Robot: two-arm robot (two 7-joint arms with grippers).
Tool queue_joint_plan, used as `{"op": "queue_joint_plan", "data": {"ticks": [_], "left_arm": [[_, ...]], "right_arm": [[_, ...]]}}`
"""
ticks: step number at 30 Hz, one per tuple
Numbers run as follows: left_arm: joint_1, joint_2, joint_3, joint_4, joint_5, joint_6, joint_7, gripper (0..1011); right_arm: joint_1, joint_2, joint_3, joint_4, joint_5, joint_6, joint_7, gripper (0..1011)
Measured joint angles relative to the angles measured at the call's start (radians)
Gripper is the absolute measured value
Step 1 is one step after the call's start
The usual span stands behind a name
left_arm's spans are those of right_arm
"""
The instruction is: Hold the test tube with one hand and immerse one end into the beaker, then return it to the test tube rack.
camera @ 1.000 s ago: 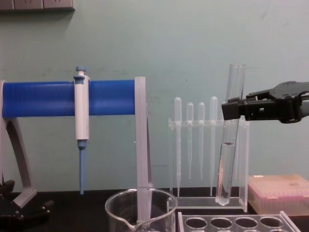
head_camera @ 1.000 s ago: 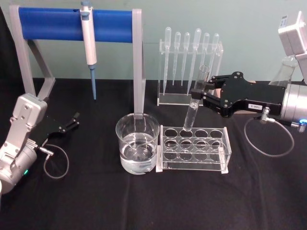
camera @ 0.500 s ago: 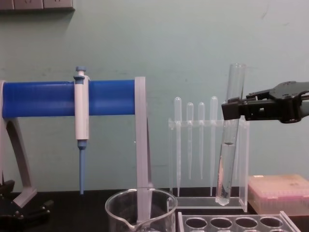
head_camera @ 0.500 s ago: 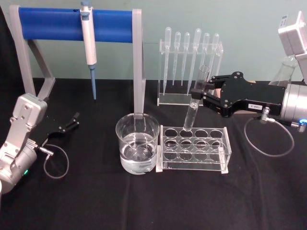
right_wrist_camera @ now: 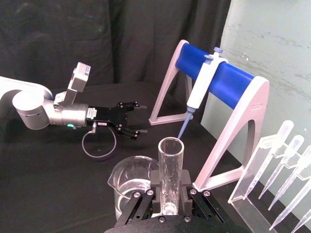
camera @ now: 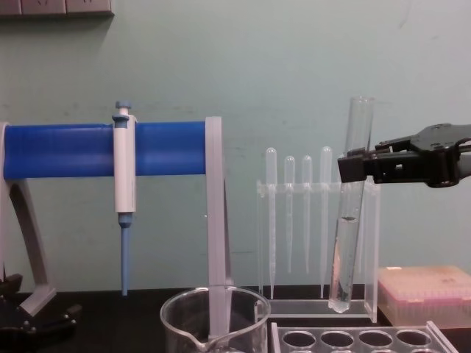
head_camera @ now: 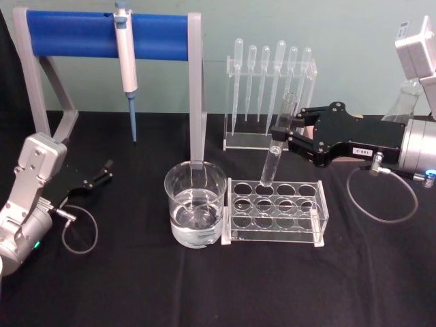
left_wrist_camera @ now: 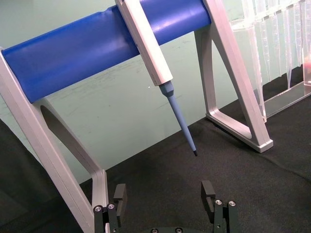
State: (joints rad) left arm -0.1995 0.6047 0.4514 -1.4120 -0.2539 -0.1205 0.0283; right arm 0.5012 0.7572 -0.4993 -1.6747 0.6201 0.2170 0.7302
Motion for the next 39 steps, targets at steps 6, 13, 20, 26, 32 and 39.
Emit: {"op": "queue_joint_plan", "data": {"ticks": [6,13,20,26,32,39], "left_arm": [[0.0,0.0,0.0,0.0,0.0,0.0,0.0,1000],[0.0,0.0,0.0,0.0,0.0,0.0,0.0,1000],[0.0,0.0,0.0,0.0,0.0,0.0,0.0,1000],[0.0,0.0,0.0,0.0,0.0,0.0,0.0,1000],[0.0,0.0,0.0,0.0,0.0,0.0,0.0,1000],[0.0,0.0,0.0,0.0,0.0,0.0,0.0,1000]], "right_arm": [[0.0,0.0,0.0,0.0,0.0,0.0,0.0,239],[0.0,0.0,0.0,0.0,0.0,0.0,0.0,241],[0.0,0.0,0.0,0.0,0.0,0.0,0.0,241],[0.0,0.0,0.0,0.0,0.0,0.0,0.0,241],[0.0,0.0,0.0,0.0,0.0,0.0,0.0,241],[0.0,0.0,0.0,0.0,0.0,0.0,0.0,241]]}}
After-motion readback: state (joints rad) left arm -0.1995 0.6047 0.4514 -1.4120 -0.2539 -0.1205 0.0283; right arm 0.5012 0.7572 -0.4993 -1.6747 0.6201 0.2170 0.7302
